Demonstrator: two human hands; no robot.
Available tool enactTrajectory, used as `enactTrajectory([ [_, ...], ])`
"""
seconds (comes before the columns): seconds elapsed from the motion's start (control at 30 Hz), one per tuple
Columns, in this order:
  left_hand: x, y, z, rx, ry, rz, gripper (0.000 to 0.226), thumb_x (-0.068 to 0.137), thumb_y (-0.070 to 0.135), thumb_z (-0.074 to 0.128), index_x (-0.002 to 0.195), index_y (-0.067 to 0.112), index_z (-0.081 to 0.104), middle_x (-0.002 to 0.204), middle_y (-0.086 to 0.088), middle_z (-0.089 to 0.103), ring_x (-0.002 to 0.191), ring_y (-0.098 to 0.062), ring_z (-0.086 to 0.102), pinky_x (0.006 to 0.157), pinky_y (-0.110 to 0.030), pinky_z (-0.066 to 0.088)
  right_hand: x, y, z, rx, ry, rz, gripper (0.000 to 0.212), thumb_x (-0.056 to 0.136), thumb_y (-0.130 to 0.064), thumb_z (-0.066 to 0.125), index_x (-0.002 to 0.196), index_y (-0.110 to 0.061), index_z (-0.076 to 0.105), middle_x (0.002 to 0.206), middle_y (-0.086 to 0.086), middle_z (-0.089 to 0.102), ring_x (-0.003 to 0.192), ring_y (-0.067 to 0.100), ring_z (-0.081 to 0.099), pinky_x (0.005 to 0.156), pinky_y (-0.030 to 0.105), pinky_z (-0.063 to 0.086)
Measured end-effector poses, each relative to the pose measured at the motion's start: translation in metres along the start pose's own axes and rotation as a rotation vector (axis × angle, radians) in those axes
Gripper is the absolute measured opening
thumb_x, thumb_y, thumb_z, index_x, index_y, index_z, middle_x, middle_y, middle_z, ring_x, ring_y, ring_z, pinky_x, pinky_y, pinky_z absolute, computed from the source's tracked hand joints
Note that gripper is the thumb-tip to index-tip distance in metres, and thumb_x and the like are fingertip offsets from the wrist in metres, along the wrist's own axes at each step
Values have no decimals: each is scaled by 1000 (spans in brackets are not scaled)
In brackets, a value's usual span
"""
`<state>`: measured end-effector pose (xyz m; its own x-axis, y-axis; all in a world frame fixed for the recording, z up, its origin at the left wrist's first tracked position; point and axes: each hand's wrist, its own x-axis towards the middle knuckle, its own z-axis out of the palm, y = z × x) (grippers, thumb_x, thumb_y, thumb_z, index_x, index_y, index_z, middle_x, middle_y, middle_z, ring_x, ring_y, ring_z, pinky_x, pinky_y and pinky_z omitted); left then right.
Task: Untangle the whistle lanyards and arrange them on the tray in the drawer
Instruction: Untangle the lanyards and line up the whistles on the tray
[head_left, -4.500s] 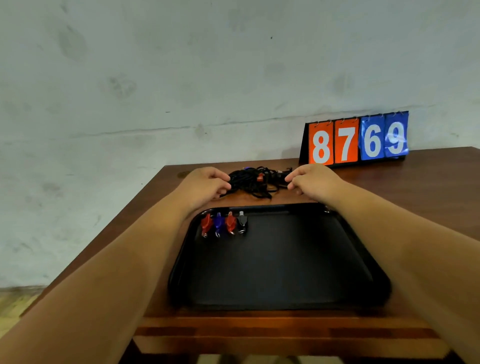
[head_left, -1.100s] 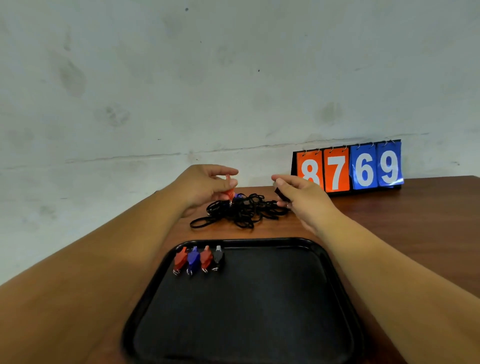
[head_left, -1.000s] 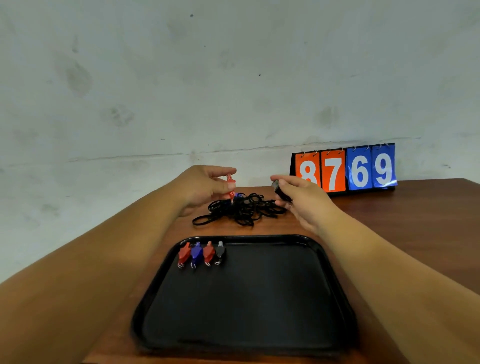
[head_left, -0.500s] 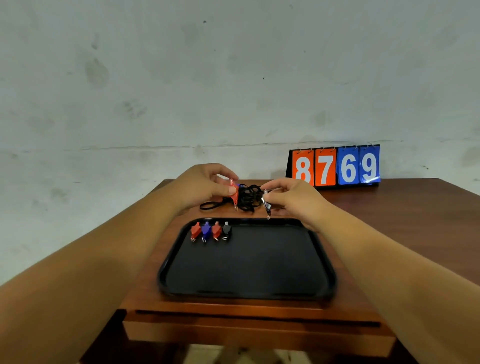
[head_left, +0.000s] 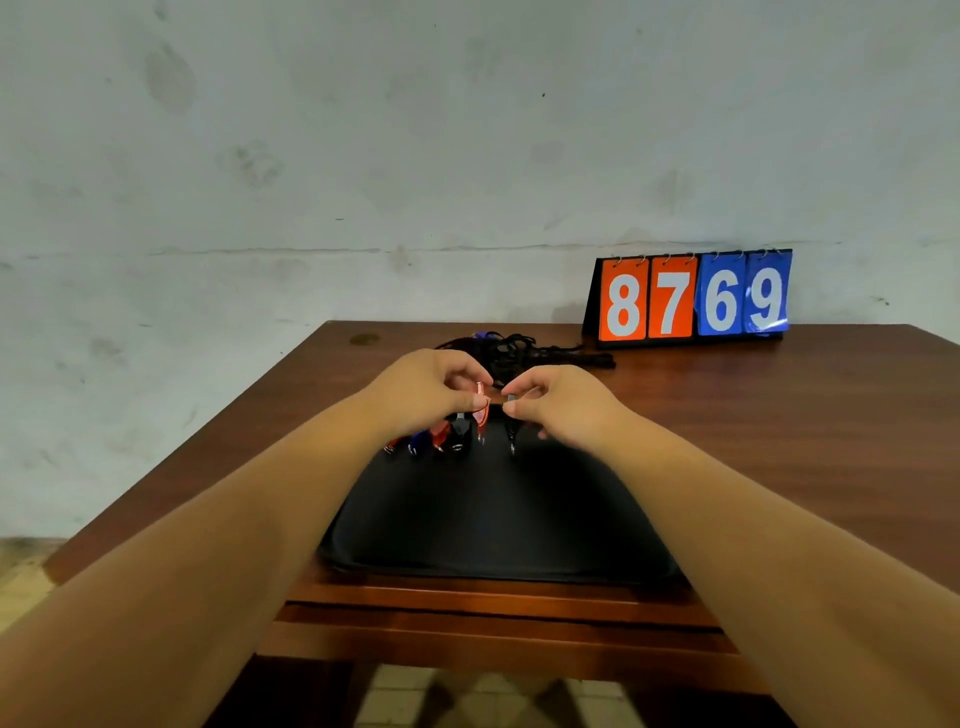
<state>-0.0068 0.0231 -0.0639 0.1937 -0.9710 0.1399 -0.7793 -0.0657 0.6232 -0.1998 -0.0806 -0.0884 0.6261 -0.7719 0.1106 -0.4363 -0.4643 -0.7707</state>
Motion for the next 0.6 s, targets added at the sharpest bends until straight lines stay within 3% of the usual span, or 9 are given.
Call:
enactTrajectory([
  [0.13, 11, -15, 8, -4, 2, 29, 23, 98, 32, 77, 121, 37, 75, 99, 16, 79, 95, -2, 73, 95, -32, 57, 6, 17, 12, -24, 20, -5, 20, 100, -35, 75, 120, -31, 77, 101, -10, 75, 92, 9, 71, 81, 28, 55],
  [0.23, 17, -21, 9, 40, -16, 43, 21, 100, 33, 75, 121, 38, 76, 100, 18, 79, 92, 4, 71, 91, -26, 54, 8, 24, 14, 6, 34, -17, 21, 101, -38, 73, 120, -33, 78, 106, -10, 74, 94, 9, 71, 78, 25, 52],
  [0.3, 20, -25, 12, 58, -40, 45, 20, 101, 32, 74, 120, 36, 76, 100, 18, 78, 85, 4, 71, 84, -26, 58, 9, 27, 16, 29, 35, -22, 22, 100, -38, 75, 121, -33, 79, 108, -10, 75, 97, 7, 70, 80, 23, 51],
  [0.6, 24, -38, 20, 78, -55, 61, 21, 103, 37, 71, 123, 41, 76, 112, 22, 73, 104, 1, 67, 86, -23, 52, 14, 35, 18, -81, 33, -20, 26, 100, -40, 74, 123, -31, 81, 116, -14, 76, 98, -4, 63, 77, 12, 41],
])
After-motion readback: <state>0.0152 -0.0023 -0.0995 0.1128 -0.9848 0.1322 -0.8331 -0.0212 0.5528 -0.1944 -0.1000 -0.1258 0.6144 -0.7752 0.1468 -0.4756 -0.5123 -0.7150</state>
